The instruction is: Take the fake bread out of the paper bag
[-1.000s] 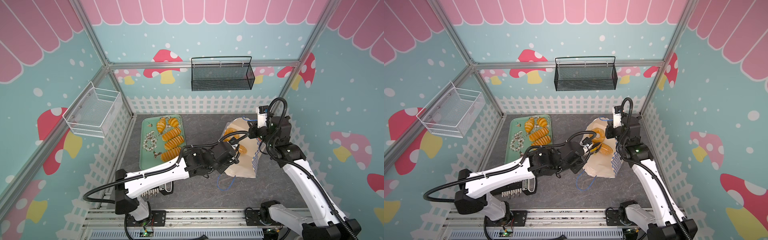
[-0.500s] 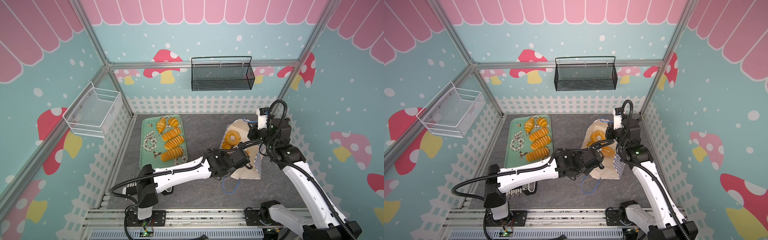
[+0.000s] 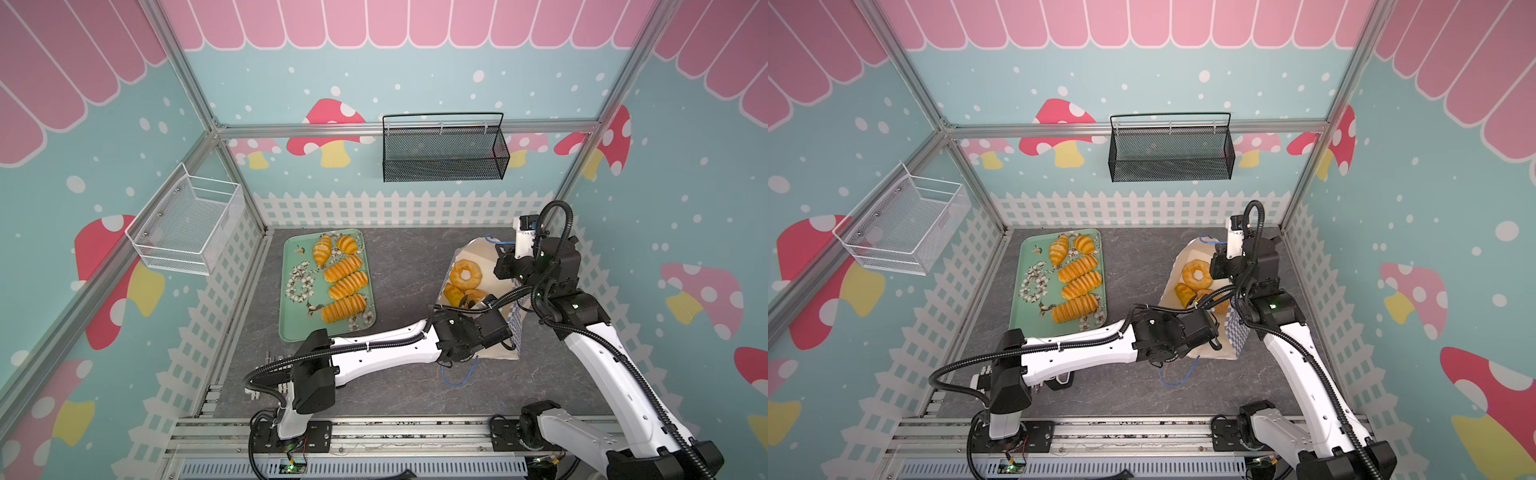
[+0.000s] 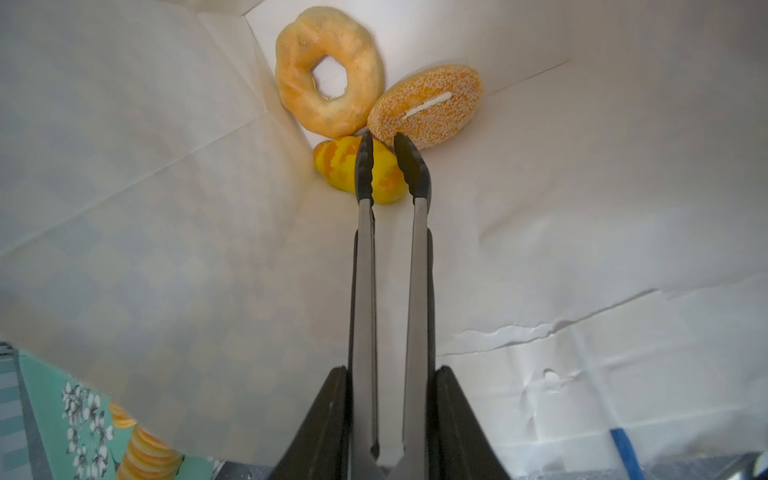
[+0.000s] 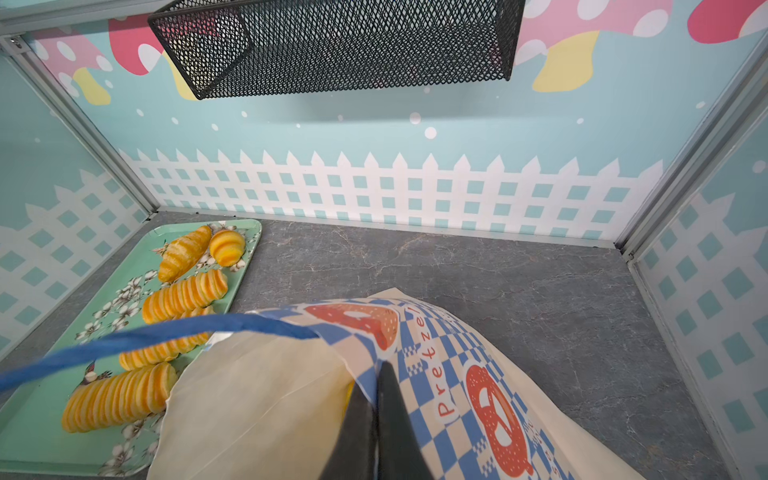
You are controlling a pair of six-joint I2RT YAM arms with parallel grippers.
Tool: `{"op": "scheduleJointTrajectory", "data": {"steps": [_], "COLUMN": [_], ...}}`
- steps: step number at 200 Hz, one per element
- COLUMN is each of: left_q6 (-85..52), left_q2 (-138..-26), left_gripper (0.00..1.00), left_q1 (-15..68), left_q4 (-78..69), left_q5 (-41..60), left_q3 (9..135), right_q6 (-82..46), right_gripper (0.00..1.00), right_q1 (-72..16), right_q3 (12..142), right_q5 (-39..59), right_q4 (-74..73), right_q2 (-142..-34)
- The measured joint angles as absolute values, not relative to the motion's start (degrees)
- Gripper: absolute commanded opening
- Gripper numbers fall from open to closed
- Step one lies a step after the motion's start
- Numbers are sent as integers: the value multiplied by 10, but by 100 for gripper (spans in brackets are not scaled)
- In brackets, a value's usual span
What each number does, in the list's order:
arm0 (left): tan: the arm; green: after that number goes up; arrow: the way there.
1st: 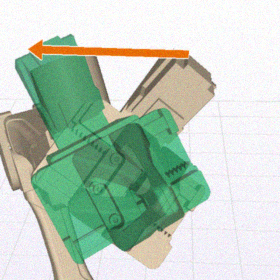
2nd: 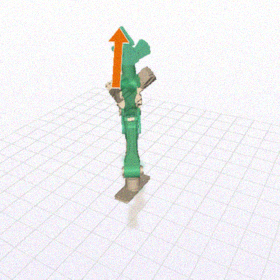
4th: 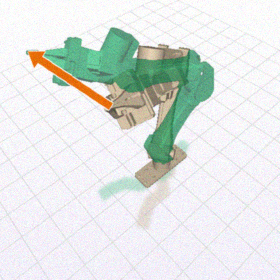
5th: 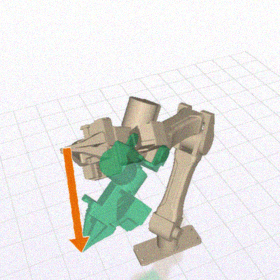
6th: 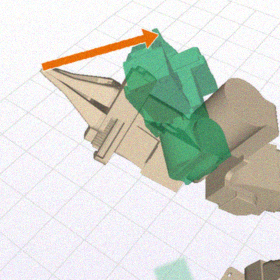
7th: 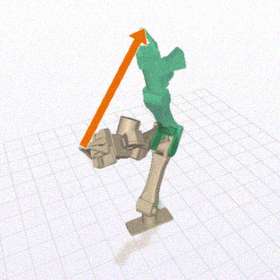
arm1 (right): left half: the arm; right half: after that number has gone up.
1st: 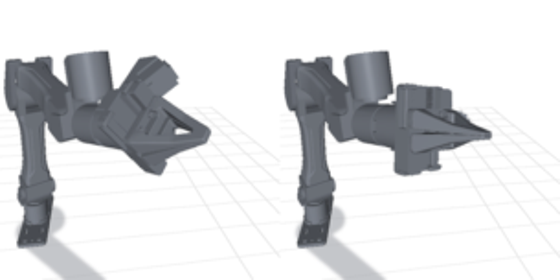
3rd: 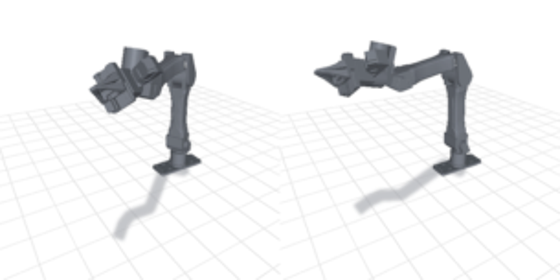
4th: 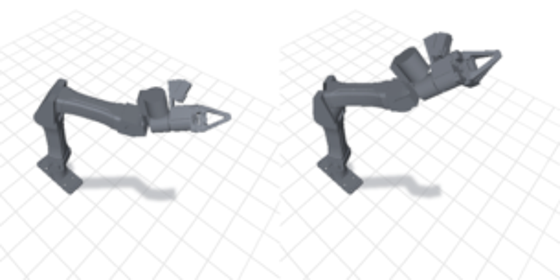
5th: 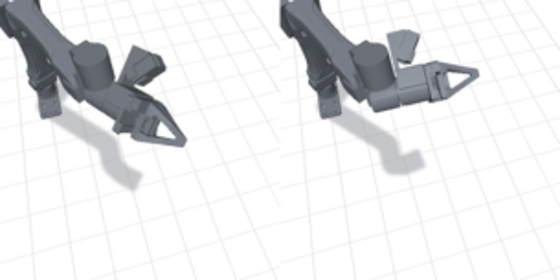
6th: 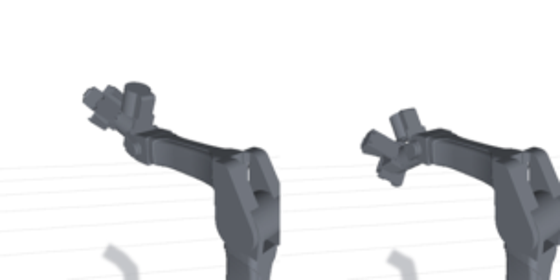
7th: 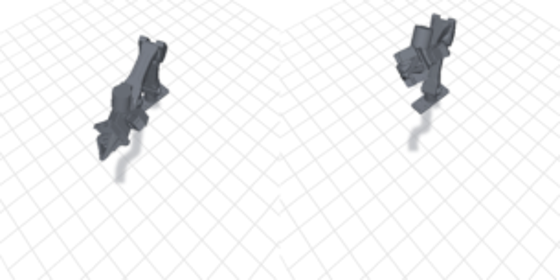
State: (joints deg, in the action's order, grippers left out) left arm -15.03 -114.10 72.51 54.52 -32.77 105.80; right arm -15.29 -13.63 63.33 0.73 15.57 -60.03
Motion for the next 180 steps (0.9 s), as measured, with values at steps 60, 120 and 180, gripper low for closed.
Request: {"op": "scheduleJointTrajectory", "data": {"steps": [60,120,180], "left_q6": [-161,-179,-176], "left_q2": [-1153,-1178,-1200], "left_gripper": [41,43,36], "left_q1": [725,725,716], "left_q4": [546,546,525], "left_q5": [-339,-351,-397], "left_q3": [1061,1062,1041], "right_q6": [-153,-156,-156], "right_gripper": [0,0,0], "right_q1": [-144,-152,-168], "right_q3": [633,631,630], "right_q5": [-3,-6,-7], "right_q4": [156,153,153], "right_q2": [-599,-600,-601]}}
